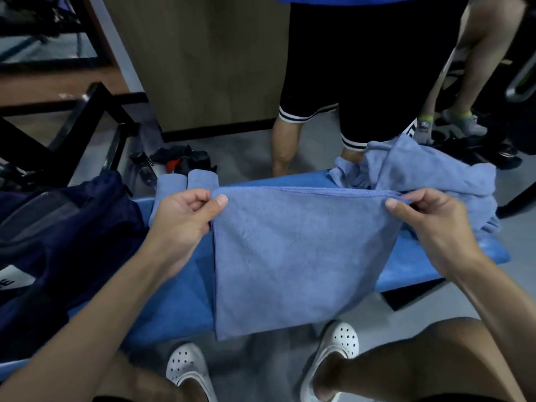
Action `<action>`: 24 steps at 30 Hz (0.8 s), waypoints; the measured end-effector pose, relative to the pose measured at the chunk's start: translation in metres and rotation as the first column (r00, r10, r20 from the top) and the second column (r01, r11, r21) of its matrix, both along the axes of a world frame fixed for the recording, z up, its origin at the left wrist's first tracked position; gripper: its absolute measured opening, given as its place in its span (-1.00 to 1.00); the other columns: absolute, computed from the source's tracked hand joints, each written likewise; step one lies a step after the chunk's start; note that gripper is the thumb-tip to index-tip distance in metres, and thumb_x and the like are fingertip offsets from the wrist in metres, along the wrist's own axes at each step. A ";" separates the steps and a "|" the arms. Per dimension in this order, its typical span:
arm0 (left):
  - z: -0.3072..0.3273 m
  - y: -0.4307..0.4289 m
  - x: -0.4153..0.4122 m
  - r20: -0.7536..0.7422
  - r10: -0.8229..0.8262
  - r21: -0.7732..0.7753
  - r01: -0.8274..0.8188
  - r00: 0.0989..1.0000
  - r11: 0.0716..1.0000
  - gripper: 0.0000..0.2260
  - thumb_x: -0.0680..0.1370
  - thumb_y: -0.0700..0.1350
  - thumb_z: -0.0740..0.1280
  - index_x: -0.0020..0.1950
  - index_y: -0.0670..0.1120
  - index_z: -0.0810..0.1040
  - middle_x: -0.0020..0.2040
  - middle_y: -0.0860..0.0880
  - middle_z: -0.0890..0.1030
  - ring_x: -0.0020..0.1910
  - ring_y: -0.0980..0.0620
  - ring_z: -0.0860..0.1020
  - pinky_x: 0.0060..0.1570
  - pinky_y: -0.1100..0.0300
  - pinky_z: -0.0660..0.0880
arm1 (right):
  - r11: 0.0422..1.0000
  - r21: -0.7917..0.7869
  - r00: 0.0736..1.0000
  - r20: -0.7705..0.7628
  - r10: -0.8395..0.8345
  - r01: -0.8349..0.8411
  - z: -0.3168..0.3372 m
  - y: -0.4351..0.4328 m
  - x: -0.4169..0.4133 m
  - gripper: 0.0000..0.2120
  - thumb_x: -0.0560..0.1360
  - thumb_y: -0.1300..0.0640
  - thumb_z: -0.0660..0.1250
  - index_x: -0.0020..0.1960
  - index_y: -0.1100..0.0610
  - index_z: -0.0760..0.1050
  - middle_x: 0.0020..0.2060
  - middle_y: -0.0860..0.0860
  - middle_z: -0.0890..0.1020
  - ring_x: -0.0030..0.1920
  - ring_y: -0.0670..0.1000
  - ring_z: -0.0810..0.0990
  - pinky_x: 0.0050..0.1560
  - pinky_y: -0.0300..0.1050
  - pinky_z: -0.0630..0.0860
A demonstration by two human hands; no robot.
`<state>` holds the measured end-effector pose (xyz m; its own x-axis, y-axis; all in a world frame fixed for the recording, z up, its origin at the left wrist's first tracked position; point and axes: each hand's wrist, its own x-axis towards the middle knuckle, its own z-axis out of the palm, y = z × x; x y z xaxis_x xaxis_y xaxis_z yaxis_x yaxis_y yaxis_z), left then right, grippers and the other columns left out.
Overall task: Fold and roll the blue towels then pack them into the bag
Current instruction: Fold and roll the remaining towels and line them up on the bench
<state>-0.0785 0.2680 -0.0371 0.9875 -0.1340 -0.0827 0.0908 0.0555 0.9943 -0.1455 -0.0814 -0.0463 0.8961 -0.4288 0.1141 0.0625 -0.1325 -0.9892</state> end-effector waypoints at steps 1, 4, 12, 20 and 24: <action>0.007 0.000 -0.002 0.018 0.004 -0.011 -0.004 1.000 1.000 -0.72 0.42 -0.05 0.44 -0.03 -0.25 0.60 0.02 -0.33 0.65 0.02 -0.16 0.62 0.25 -0.18 0.51 | 1.000 0.000 1.000 0.019 0.009 -0.009 0.010 0.002 -0.004 -0.81 0.30 0.07 0.48 -0.25 0.12 0.50 -0.41 -0.07 0.58 -0.37 -0.14 0.50 -0.36 -0.35 0.46; 0.025 0.000 -0.005 0.067 0.041 -0.037 -0.039 0.997 0.999 -0.80 0.48 -0.10 0.42 -0.05 -0.24 0.58 -0.09 -0.22 0.65 -0.05 -0.11 0.61 0.11 -0.04 0.57 | 1.000 -0.013 0.999 0.048 0.000 0.001 0.034 0.003 -0.011 -0.88 0.39 0.08 0.45 -0.23 0.09 0.55 -0.42 -0.07 0.58 -0.39 -0.14 0.49 -0.41 -0.33 0.45; 0.051 0.015 -0.006 0.242 0.094 0.042 -0.107 0.966 0.993 -0.88 0.53 -0.25 0.43 -0.19 -0.07 0.64 -0.22 -0.06 0.69 -0.21 0.06 0.62 -0.12 0.24 0.59 | 0.990 -0.134 0.998 0.043 0.045 -0.039 0.071 0.000 -0.020 -0.91 0.51 0.22 0.39 -0.15 0.11 0.64 -0.30 -0.13 0.69 -0.24 -0.18 0.61 -0.22 -0.34 0.54; 0.074 0.023 -0.013 0.330 0.119 0.097 -0.159 0.936 0.983 -0.83 0.49 -0.29 0.46 -0.21 -0.03 0.64 -0.27 0.05 0.68 -0.25 0.12 0.60 -0.14 0.30 0.57 | 0.989 -0.147 0.991 0.134 0.014 0.006 0.091 0.008 -0.018 -0.87 0.45 0.30 0.45 -0.23 0.15 0.58 -0.36 -0.14 0.67 -0.22 -0.16 0.64 -0.13 -0.35 0.55; 0.083 0.024 -0.011 0.382 0.127 0.141 -0.194 0.915 0.971 -0.82 0.48 -0.32 0.46 -0.08 -0.03 0.60 -0.33 0.12 0.63 -0.30 0.19 0.56 -0.21 0.35 0.52 | 0.988 -0.154 0.990 0.138 0.016 0.006 0.102 0.010 -0.015 -0.85 0.45 0.36 0.43 -0.22 0.17 0.54 -0.32 -0.13 0.65 -0.23 -0.20 0.63 -0.06 -0.36 0.53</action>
<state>-0.0900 0.2925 0.0459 0.9590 0.0124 0.2830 -0.2787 -0.1368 0.9506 -0.1602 -0.0710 0.0554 0.8693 -0.3920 0.3013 0.1982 -0.2820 -0.9387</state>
